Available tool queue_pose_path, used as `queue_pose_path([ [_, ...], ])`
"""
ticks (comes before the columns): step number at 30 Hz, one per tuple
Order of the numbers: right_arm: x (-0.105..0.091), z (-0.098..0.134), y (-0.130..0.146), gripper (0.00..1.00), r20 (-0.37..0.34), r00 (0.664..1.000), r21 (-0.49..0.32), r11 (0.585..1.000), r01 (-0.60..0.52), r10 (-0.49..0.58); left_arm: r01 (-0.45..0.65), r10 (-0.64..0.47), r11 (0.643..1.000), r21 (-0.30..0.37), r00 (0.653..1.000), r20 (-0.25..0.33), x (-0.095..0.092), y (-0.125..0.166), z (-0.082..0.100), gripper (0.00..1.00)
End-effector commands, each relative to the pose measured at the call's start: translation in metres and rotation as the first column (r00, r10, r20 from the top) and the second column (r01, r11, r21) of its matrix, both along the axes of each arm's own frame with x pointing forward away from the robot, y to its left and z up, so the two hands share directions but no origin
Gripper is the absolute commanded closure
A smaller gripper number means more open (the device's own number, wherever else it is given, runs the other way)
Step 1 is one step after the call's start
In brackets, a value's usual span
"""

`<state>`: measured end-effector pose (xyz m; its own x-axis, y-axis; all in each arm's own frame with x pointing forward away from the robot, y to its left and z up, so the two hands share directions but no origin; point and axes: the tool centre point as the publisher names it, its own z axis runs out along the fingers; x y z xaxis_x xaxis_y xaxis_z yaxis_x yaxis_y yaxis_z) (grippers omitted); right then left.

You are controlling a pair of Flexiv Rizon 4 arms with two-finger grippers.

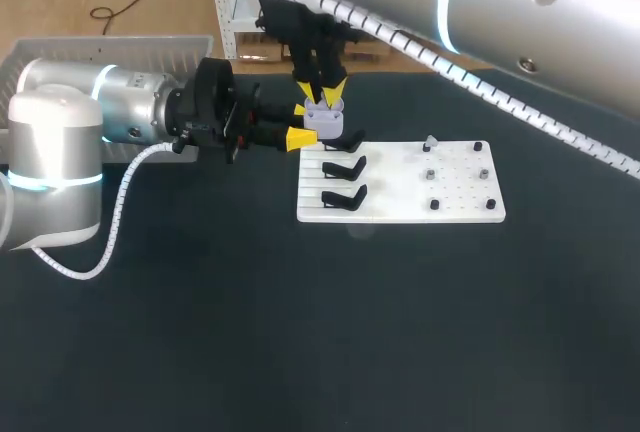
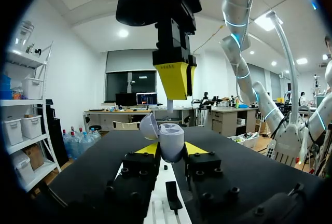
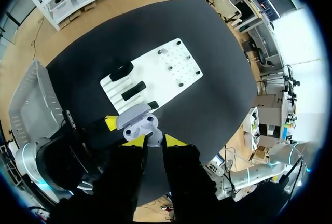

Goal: Pick up each earbud case from the left stands, insert the matching earbuds, close the lid, and place the case in the box.

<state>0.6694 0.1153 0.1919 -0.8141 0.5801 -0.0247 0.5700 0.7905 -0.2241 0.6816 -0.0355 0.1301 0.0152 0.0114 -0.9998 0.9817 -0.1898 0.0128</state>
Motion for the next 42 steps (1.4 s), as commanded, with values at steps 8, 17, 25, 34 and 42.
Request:
queue_pose_path([
  [8,-0.0018,-0.0039,-0.0025,1.0,0.009,1.0,0.017,1.0,0.017,-0.017,-0.005,0.005,1.0,-0.001,1.0,0.003,-0.0019,0.0003,-0.0003,1.0],
  [17,-0.0018,-0.0039,-0.0025,1.0,0.009,1.0,0.017,1.0,0.017,-0.017,-0.005,0.005,1.0,-0.001,1.0,0.003,-0.0019,0.0003,-0.0003,1.0],
  [25,-0.0018,-0.0039,-0.0025,1.0,0.009,1.0,0.017,1.0,0.017,-0.017,-0.005,0.005,1.0,-0.001,1.0,0.003,-0.0019,0.0003,-0.0003,1.0],
  [34,-0.003,-0.0062,-0.0017,1.0,0.03,0.998,0.016,0.998,0.061,-0.061,-0.005,0.005,1.0,-0.001,1.0,0.003,-0.0019,0.0003,-0.0003,1.0],
  [42,-0.0052,-0.0083,-0.0033,1.0,0.03,0.995,0.012,0.996,0.09,-0.09,-0.005,0.005,1.0,-0.001,1.0,0.003,-0.0019,0.0003,-0.0003,1.0],
])
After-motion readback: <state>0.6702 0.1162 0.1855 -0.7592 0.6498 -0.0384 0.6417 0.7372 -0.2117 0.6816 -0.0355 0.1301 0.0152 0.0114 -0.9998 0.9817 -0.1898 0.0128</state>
